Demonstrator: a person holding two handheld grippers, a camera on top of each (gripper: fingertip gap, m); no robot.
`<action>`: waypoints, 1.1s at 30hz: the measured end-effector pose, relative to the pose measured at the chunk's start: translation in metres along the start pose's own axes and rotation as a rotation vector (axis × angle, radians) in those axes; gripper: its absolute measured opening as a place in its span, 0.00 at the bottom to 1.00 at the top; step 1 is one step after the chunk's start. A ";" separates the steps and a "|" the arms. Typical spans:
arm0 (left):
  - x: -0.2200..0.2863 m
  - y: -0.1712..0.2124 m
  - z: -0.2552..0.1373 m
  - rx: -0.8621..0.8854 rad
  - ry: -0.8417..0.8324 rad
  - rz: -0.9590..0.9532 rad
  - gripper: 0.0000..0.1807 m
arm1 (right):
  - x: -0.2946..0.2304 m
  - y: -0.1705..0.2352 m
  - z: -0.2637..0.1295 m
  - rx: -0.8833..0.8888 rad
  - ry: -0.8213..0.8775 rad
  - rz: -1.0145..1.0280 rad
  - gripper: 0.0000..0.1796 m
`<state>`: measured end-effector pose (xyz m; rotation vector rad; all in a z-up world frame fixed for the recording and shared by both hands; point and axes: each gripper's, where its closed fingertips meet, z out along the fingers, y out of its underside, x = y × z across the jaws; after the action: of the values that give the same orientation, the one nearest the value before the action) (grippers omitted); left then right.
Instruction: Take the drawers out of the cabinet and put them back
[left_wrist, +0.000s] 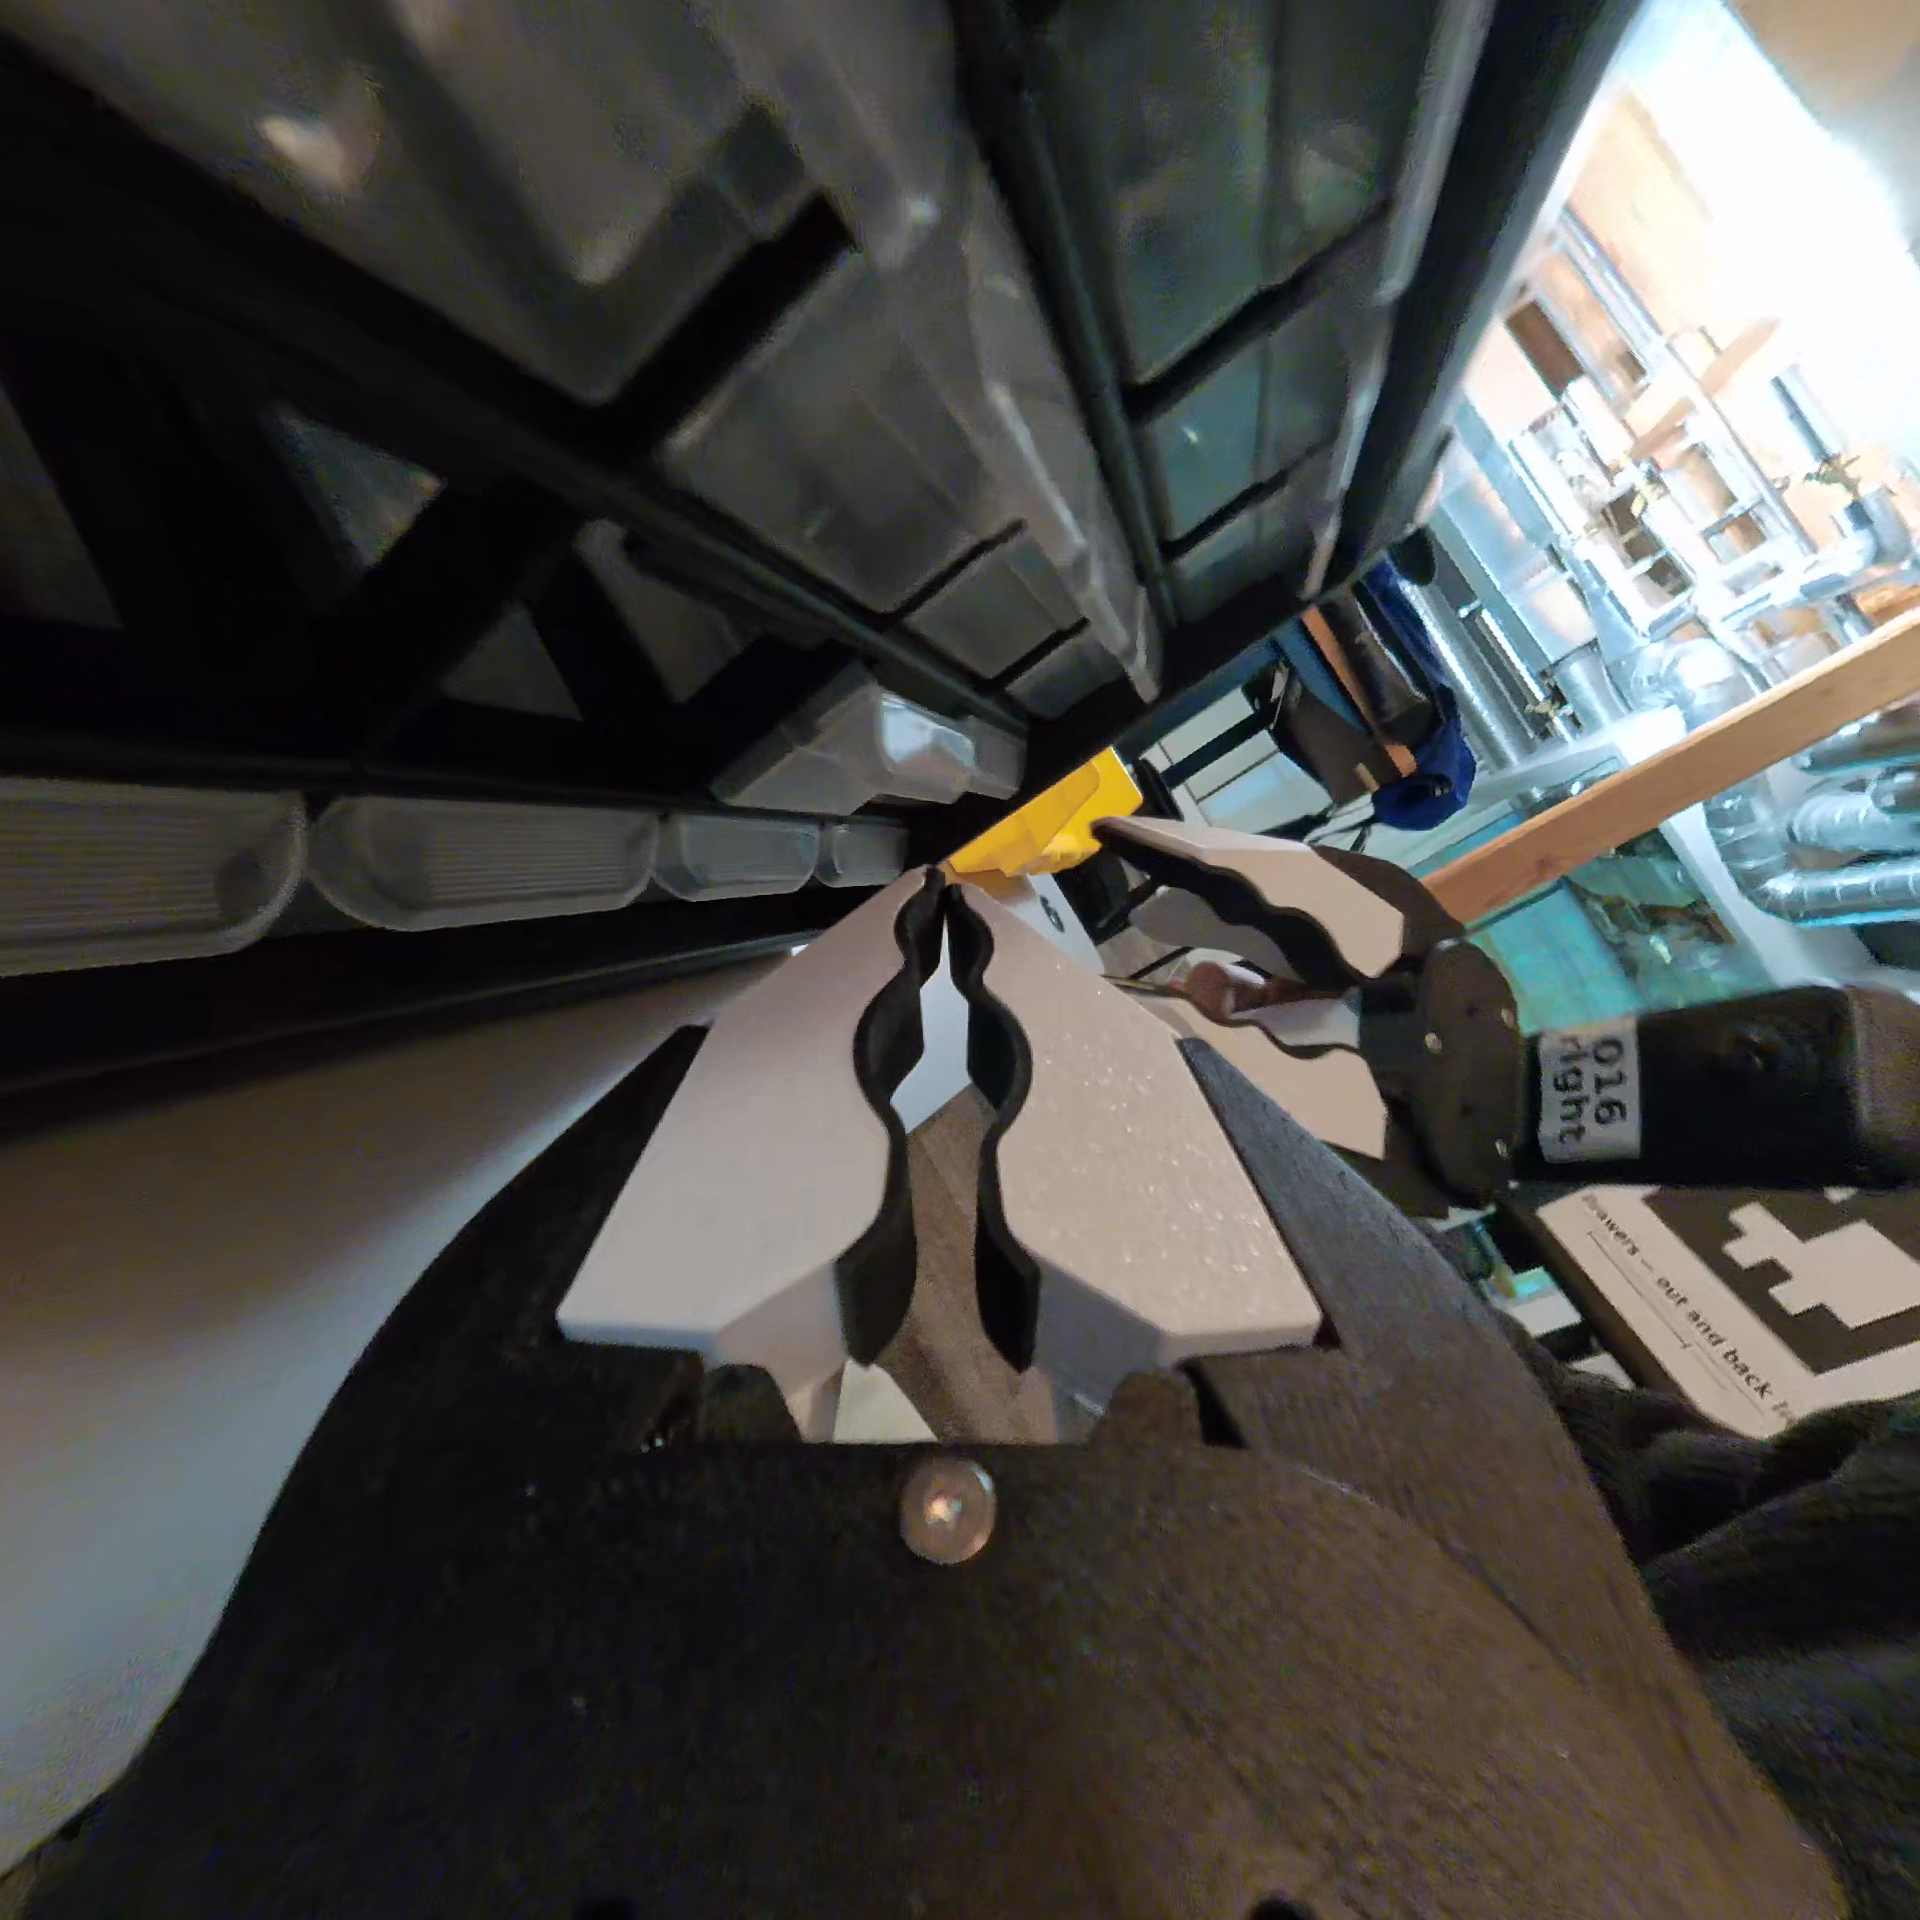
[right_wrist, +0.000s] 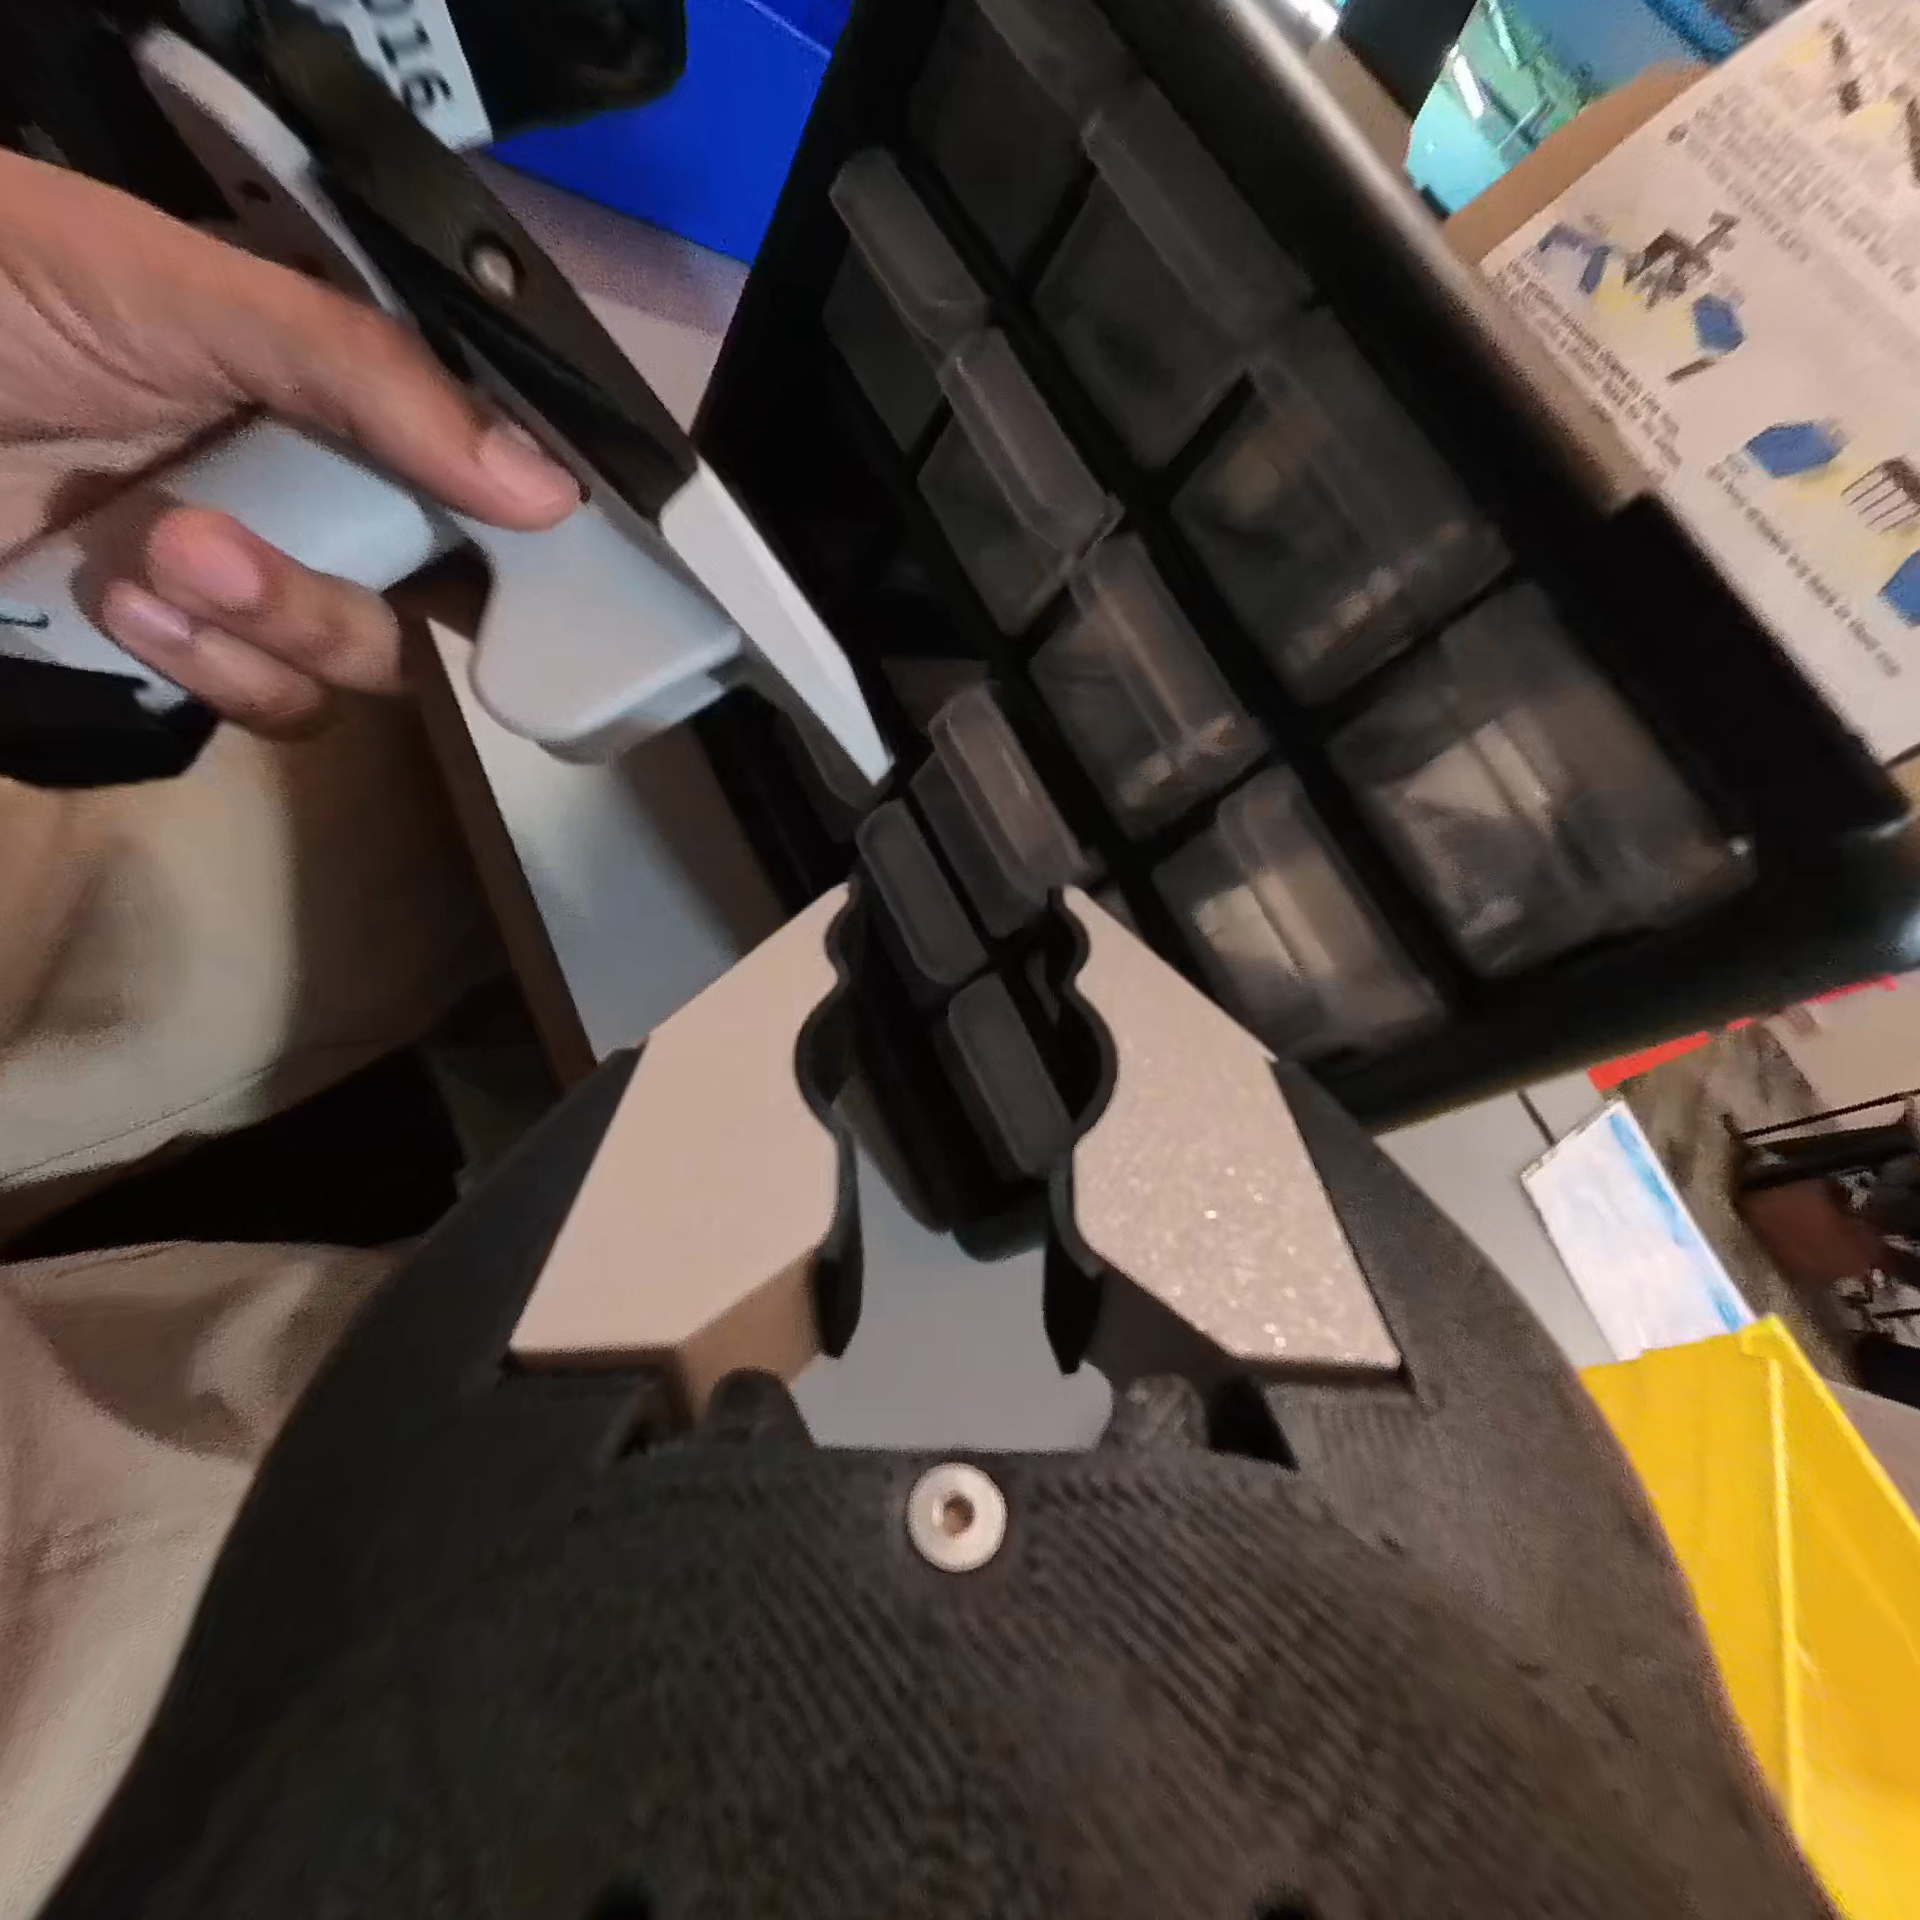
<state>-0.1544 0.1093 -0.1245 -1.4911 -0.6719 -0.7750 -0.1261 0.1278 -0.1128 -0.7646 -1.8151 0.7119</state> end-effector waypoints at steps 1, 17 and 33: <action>-0.004 -0.002 0.001 0.006 0.000 -0.034 0.00 | 0.000 -0.004 0.002 0.009 0.007 -0.009 0.18; -0.015 -0.017 0.011 0.052 0.100 -0.227 0.00 | -0.010 -0.015 0.018 0.004 -0.006 -0.024 0.18; -0.019 -0.015 0.010 0.083 0.110 -0.339 0.15 | -0.011 -0.015 0.016 -0.007 0.015 -0.053 0.19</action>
<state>-0.1769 0.1212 -0.1307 -1.2645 -0.8749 -1.0663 -0.1404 0.1084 -0.1129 -0.7220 -1.8184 0.6639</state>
